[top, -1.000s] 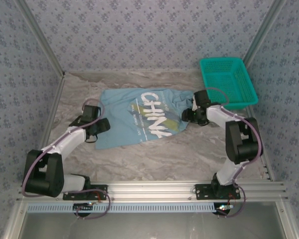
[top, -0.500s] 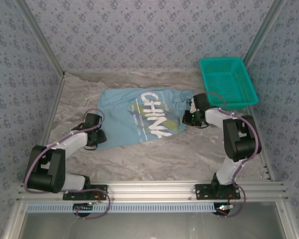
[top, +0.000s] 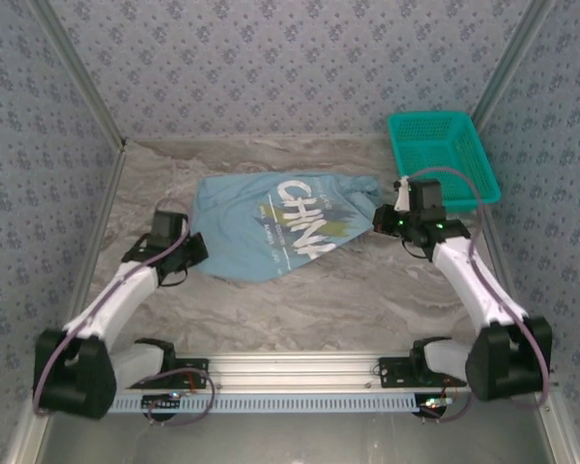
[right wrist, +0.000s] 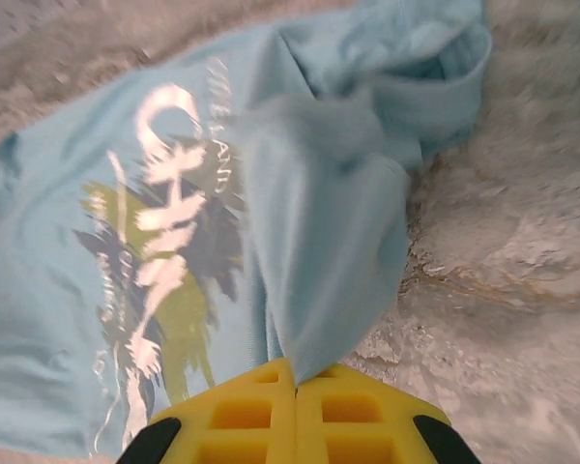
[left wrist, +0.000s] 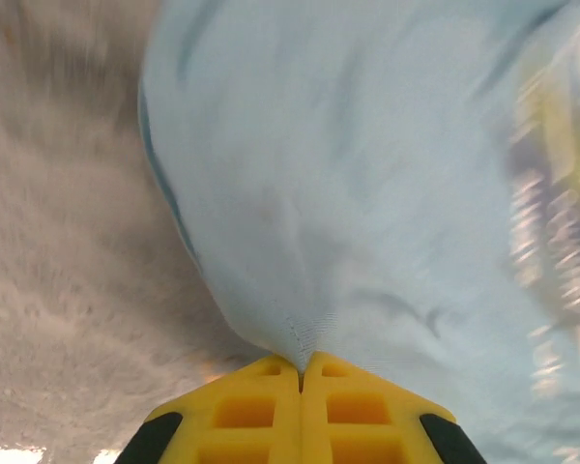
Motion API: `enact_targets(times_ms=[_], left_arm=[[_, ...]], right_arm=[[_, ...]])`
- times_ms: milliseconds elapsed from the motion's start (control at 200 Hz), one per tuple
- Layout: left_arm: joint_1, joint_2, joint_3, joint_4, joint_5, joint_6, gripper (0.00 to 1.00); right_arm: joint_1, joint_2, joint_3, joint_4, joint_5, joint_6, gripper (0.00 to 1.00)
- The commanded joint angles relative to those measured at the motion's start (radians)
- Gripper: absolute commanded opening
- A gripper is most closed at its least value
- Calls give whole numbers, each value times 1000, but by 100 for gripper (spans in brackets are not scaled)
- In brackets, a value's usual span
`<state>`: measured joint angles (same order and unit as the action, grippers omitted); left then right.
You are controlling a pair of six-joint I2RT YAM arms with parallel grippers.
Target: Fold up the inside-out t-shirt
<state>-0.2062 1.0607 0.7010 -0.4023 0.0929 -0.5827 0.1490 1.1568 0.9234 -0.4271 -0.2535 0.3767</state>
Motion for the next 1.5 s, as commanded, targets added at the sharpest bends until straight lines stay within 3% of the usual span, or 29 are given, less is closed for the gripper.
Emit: enact_targets(times_ms=[0,240,450,630,729,879,964,1069,1284,1344,1424,1499], left_arm=[[-4,-152,129,-89,-36,-16,0],[21,-135,310,-123,-117,43,0],[58,95,283,10,-171,61,0],[64,382,302,82,-186,72,0],[63,409,291,97,-198,81,23],[32,345,244,110,-226,90,56],[-62,326,224,154,-216,78,65],[-219,407,271,244,-154,49,69],[-415,691,484,322,-35,55,70],[-444,771,560,313,-4,66,70],[-477,871,669,276,19,101,70],[-503,954,768,237,34,153,70]], right_arm=[[-1,-141,115,-169,91,-23,0],[13,-99,349,-285,170,-90,0],[10,211,383,-179,253,-131,0],[32,525,490,-169,162,-169,25],[60,472,409,-160,209,-195,40],[91,355,195,-84,184,-151,50],[87,404,162,-53,168,-131,51],[72,528,249,-18,154,-147,52],[45,719,358,58,104,-126,49],[40,745,367,55,92,-122,37],[34,715,331,73,120,-122,14],[23,643,278,122,97,-112,2]])
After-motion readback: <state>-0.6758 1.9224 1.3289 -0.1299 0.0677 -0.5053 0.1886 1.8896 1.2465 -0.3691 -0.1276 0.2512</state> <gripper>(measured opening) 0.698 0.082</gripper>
